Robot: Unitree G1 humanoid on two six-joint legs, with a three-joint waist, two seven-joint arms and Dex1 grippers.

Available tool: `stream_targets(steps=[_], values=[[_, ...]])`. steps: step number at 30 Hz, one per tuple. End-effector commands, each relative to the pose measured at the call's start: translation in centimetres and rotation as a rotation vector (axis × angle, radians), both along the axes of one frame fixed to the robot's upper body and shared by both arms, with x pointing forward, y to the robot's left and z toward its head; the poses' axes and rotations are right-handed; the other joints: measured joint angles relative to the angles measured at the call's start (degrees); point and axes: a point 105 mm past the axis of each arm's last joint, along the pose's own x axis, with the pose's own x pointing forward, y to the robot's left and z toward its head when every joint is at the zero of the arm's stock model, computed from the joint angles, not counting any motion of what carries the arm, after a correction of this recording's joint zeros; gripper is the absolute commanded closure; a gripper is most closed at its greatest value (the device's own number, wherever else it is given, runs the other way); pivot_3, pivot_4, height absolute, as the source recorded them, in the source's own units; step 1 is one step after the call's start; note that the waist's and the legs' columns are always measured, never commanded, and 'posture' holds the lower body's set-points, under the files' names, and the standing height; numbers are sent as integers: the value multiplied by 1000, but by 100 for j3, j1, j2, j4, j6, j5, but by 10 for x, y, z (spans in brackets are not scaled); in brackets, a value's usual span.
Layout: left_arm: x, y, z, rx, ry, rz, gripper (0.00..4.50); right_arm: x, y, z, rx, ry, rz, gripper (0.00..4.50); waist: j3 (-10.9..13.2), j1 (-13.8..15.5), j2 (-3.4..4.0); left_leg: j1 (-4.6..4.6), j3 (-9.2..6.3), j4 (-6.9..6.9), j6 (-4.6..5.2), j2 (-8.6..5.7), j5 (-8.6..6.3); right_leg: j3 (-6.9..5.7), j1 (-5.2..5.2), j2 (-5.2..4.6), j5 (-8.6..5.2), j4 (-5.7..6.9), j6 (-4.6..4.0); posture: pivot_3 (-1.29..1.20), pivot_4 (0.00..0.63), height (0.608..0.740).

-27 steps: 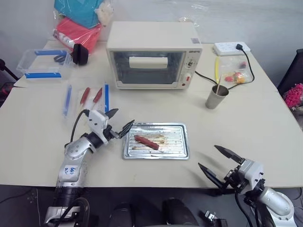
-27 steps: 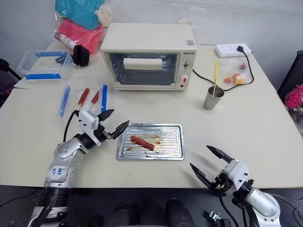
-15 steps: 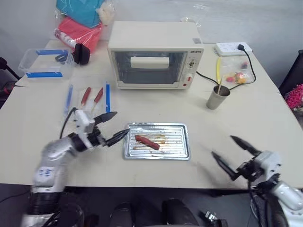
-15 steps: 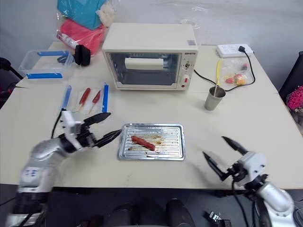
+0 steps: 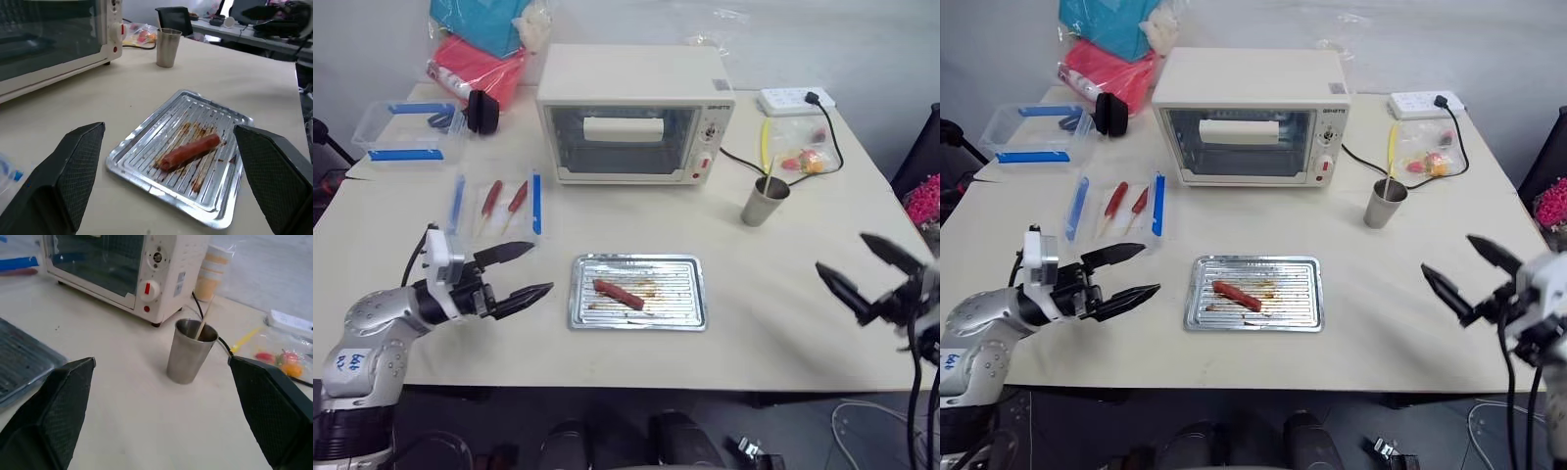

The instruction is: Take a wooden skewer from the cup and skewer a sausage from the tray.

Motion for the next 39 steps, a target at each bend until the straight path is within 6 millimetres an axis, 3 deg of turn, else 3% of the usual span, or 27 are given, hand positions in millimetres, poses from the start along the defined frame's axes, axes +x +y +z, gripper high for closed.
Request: stream_targets(steps=[1, 3, 6, 13, 20, 29, 32, 39], values=[[-4, -16, 8, -27, -32, -49, 42, 34, -4, 21, -105, 183, -57, 0, 4, -35, 9, -1, 5, 0, 1, -2, 1, 5, -4, -1, 0, 6, 0, 0, 150, 740], [-4, -19, 8, -42, -15, -66, 42, 49, -7, 27, -146, 263, -84, 0, 4, -41, 8, -1, -3, -3, -2, 6, 4, 0, -10, 6, -1, 4, -2, 0, 150, 740], [-4, -24, 7, -52, -9, -78, 42, 83, -2, 55, -107, 294, -100, 0, 12, -59, 20, -10, -9, -8, -11, 14, 7, -6, -16, 12, -8, -4, -15, 0, 150, 740], [-2, -36, 3, -60, -6, -107, 42, 136, 15, 61, -108, 472, -146, 0, 18, -168, 30, -28, 9, -6, -8, 4, 7, 2, -40, 3, -7, -2, -14, 0, 150, 740], [-3, -39, 2, -68, -4, -105, 42, 160, 37, 64, -100, 441, -178, 0, 18, -208, 30, -41, 21, 0, -10, 4, 8, 0, -63, 3, -7, 15, -13, 0, 150, 740], [-5, -42, 2, -78, -8, -93, 42, 173, 61, 54, -101, 414, -167, 0, 18, -298, 30, -51, 28, 2, -19, 6, 14, -1, -85, 7, -7, 40, -13, 0, 150, 740], [-5, -42, 3, -80, -11, -87, 0, 177, 61, 52, -82, 391, -202, 746, 18, -323, 30, -56, 27, 2, -20, 7, 15, 0, -89, 6, -7, 41, -13, 0, 150, 740], [-7, -42, 3, -81, -11, -81, 0, 182, 67, 51, -38, 356, -214, 3091, 18, -349, 30, -56, 27, 0, -23, 8, 16, 0, -90, 9, -8, 42, -13, 0, 150, 740]])
